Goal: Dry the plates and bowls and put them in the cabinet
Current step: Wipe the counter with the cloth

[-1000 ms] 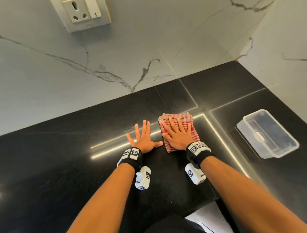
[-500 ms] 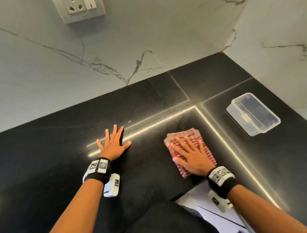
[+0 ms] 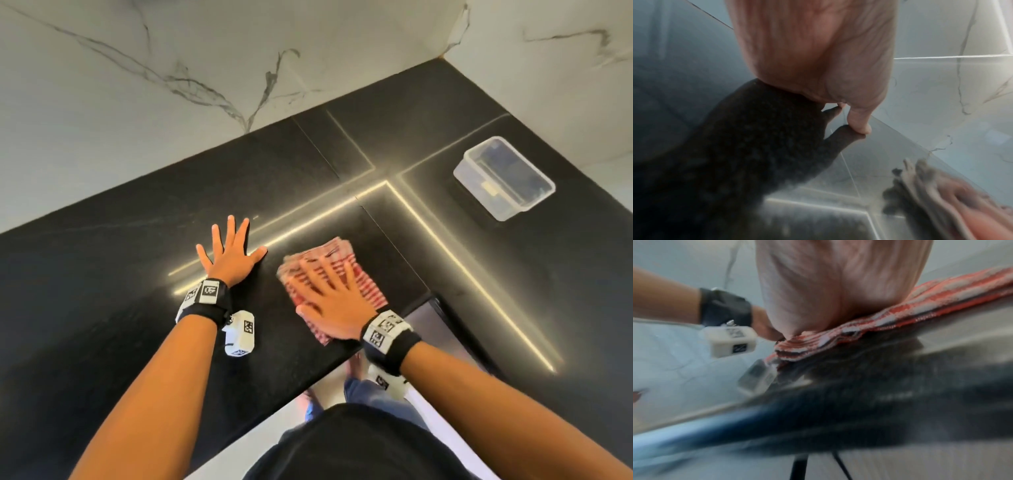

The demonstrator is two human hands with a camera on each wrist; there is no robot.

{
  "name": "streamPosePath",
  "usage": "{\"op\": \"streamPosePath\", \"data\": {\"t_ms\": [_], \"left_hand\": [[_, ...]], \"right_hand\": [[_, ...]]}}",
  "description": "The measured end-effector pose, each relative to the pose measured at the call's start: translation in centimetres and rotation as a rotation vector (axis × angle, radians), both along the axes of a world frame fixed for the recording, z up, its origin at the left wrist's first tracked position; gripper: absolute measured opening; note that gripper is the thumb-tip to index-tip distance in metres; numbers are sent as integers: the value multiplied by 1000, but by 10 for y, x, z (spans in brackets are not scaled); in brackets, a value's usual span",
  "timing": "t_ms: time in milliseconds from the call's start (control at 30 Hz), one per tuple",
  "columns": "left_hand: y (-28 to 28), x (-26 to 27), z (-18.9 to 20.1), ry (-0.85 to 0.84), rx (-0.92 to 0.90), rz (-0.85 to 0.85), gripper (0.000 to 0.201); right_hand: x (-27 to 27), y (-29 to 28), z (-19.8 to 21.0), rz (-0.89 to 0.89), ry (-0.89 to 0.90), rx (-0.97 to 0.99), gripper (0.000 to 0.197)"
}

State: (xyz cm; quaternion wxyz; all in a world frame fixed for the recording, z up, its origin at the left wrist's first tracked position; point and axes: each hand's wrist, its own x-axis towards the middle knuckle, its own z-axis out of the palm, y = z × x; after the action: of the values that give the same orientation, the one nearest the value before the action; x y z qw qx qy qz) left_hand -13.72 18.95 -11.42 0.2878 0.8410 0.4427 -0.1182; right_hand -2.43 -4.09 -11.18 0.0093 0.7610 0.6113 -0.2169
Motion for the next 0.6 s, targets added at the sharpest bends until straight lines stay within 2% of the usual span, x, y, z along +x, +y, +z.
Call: {"op": "streamPosePath", "data": {"t_ms": [100, 167, 267, 367, 467, 533, 600], "left_hand": [[4, -7, 5, -22, -38, -55, 74], [9, -16, 14, -54, -119, -68, 72], [2, -41, 24, -98, -180, -15, 76], [-19, -74, 25, -92, -101, 41, 80], [-49, -103, 22, -67, -100, 115, 81], [-71, -116, 18, -32, -108, 144, 81], [-97, -124, 15, 14, -102, 154, 82]], "right_hand": [[-9, -28, -11, 170, -56, 62, 65], [4, -48, -10, 191, -79, 92, 63], [35, -71, -5, 21, -89, 96, 62], [58, -80, -3, -219, -91, 60, 63], [54, -74, -4, -350, -37, 36, 62], [38, -68, -6, -355, -23, 65, 62], [14, -69, -5, -242, -31, 96, 63]]}}
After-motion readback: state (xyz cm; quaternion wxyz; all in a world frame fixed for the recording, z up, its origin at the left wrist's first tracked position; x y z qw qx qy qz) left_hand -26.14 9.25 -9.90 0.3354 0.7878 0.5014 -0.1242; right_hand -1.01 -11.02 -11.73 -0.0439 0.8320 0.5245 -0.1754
